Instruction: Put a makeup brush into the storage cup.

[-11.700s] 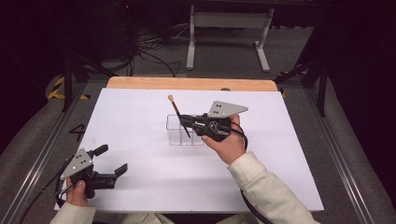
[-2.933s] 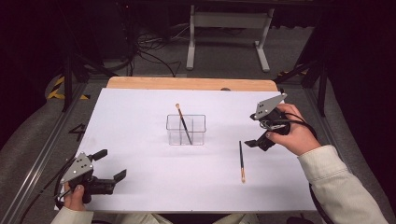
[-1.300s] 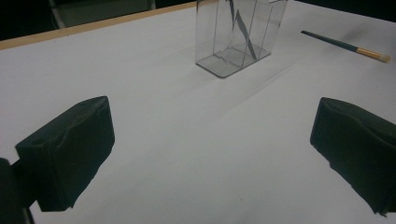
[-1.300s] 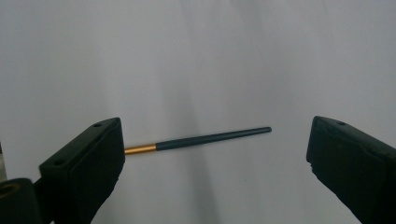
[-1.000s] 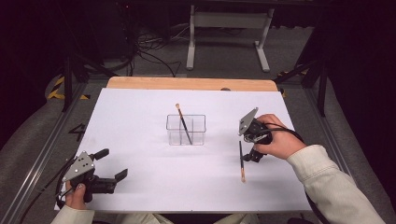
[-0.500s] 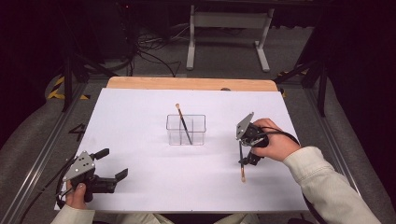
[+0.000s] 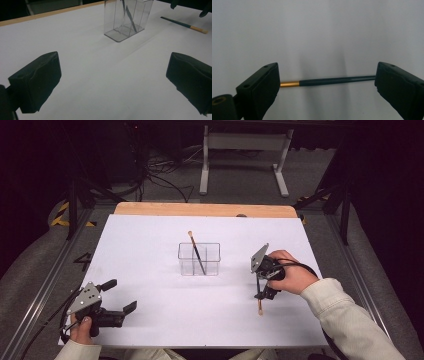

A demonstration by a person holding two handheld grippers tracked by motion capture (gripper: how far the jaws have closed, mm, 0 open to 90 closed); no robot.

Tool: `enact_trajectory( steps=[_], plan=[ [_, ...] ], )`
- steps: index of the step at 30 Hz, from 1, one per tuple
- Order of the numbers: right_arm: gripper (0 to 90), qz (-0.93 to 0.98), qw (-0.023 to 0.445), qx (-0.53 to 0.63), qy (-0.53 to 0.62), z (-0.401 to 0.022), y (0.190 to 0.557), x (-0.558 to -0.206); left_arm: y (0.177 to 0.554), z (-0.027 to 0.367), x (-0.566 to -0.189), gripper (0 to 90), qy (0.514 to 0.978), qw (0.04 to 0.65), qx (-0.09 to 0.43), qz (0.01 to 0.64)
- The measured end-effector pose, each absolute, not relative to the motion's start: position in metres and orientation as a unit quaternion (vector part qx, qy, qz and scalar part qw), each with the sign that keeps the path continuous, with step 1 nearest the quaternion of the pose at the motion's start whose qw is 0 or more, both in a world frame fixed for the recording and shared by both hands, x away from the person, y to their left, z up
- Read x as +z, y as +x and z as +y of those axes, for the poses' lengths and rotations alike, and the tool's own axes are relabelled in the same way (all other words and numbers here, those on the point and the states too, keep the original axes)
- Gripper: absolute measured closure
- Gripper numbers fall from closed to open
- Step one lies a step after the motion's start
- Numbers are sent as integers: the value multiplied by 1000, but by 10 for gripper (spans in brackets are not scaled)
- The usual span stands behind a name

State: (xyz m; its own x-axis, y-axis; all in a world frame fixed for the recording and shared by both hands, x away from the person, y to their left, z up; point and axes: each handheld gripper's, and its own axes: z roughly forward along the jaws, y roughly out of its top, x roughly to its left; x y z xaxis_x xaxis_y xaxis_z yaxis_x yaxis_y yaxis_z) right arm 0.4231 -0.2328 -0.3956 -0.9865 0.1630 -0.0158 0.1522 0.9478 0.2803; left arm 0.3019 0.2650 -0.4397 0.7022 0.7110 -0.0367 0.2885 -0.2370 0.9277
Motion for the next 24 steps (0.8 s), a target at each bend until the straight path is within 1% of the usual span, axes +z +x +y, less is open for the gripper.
enact_trajectory(
  steps=[7,24],
  plan=[
    [71,989,13,132,63,-233,423,-406,302,265,-440,6,760,523,201,329],
    [92,992,4,122,22,-230,426,-414,302,265,-440,6,760,523,201,329]
  ],
)
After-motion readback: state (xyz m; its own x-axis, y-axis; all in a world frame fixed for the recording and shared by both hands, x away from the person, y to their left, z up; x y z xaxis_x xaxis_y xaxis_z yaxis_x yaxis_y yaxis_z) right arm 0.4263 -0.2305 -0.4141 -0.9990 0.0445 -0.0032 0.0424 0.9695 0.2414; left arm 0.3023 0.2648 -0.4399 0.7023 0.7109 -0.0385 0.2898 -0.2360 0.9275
